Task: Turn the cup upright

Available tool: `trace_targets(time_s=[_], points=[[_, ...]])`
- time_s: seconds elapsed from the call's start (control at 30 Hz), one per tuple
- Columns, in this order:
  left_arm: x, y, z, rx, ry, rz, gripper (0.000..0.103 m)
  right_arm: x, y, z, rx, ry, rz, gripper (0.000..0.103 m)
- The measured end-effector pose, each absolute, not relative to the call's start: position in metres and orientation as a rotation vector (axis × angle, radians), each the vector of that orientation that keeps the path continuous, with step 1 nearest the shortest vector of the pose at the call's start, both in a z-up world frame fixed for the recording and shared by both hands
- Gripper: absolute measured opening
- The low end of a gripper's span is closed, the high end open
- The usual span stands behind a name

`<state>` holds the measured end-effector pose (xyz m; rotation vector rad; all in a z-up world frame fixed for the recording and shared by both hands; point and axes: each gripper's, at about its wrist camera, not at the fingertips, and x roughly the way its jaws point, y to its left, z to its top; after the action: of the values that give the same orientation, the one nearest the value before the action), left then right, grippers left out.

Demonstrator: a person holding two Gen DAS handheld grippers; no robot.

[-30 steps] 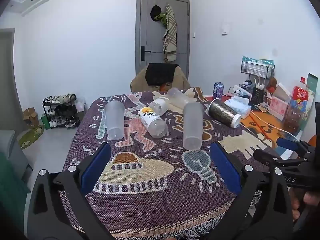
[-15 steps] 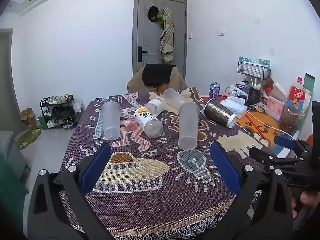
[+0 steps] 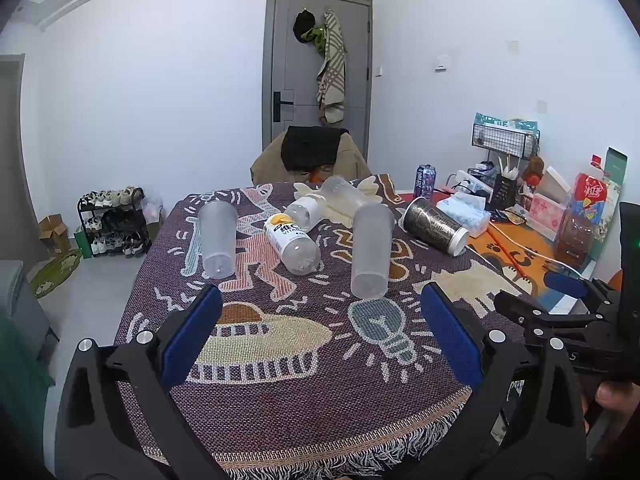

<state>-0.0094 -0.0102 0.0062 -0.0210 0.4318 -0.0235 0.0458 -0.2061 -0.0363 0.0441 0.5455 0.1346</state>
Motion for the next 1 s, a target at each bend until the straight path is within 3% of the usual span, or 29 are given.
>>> trace_targets(time_s=[1.0], points=[[-0.0109, -0.0145, 0.0027, -0.015, 0.437, -0.025, 0.099, 0.0449, -0.2091, -0.0355, 0.062, 0.536, 0.142, 0.096]])
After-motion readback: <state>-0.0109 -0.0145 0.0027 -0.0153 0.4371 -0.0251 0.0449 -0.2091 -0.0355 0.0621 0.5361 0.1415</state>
